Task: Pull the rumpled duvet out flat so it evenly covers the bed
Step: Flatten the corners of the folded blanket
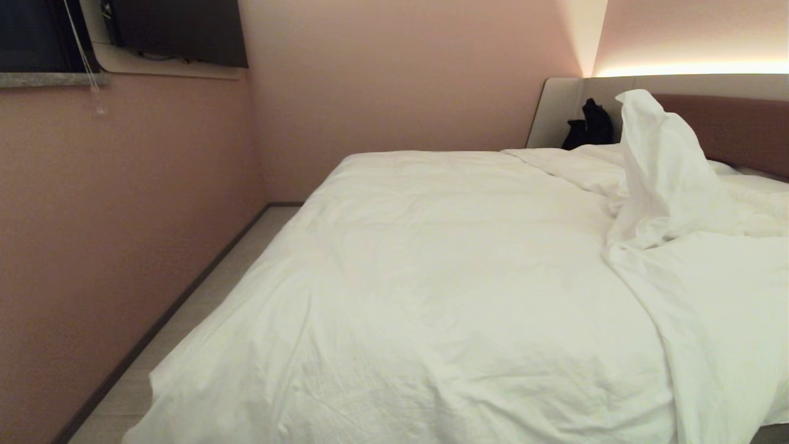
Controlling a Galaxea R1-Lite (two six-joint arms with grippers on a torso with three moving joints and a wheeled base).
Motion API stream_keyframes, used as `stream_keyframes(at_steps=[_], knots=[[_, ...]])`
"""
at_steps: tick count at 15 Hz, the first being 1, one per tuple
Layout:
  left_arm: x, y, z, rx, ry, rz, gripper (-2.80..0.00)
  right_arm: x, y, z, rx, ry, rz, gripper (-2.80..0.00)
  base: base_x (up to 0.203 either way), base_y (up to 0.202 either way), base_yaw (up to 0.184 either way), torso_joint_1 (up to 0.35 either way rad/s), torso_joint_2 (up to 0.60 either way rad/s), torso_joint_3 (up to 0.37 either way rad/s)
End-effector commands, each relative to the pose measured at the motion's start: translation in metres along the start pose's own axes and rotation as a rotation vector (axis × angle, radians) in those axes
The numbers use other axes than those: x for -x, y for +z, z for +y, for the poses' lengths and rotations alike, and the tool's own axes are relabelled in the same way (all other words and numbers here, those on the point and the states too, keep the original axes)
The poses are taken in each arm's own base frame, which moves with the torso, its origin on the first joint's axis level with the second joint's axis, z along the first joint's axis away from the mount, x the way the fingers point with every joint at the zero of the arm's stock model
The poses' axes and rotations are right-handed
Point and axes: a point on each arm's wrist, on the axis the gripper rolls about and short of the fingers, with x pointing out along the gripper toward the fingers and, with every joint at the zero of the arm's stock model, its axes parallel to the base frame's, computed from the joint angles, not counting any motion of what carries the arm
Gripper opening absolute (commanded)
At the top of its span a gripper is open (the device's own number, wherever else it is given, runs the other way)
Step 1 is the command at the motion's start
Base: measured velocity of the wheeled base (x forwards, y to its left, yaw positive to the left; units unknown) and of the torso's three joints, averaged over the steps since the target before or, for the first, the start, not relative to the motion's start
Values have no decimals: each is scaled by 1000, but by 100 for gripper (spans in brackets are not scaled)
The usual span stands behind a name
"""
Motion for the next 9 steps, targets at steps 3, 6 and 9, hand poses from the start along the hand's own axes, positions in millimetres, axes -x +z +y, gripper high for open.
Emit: stream_keyframes(at_steps=[3,6,9], knots=[[16,-10,5,-58,46,-60,-280,0,0,0,0,0,-1,-280,0,0,0,0,0,0],[29,-24,10,-104,49,-100,-280,0,0,0,0,0,-1,-280,0,0,0,0,0,0],[27,-34,15,-117,30,-80,-280,0,0,0,0,0,-1,-280,0,0,0,0,0,0]])
